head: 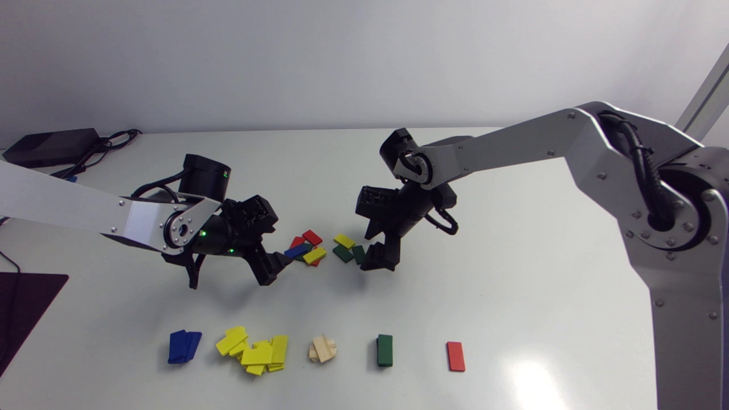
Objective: Take domino bricks one by one from the mixed stack on the table and place each onto the existing stack of the same color.
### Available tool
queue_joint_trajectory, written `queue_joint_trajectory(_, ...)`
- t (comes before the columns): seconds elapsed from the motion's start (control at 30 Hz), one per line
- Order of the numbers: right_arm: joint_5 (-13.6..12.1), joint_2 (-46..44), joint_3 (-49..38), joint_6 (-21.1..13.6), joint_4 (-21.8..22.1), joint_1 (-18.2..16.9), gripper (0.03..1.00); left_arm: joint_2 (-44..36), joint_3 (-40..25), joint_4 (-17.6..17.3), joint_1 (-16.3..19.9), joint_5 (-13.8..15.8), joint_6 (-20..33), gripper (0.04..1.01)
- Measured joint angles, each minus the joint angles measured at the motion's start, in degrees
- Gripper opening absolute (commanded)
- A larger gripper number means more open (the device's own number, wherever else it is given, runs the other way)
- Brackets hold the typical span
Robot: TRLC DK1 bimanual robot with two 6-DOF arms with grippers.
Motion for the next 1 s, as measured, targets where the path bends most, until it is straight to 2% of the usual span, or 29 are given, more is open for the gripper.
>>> queue_joint_trajectory(0.53,-0.46,1.57,5.40,-2.89,-7.50,1.77,0.964,0.02,-0.02,-0.02,-1.62,0.00,0.00,0.957)
queue_joint_trajectory(0.73,0.07,4.72,10.43,-2.89,-10.05,1.77,0.966,0.02,-0.02,-0.02,-1.77,0.00,0.02,0.957)
queue_joint_trajectory(1.0,0.52,6.58,12.72,-2.95,-13.64,1.77,0.966,0.02,-0.02,-0.15,-1.75,0.00,0.02,0.957)
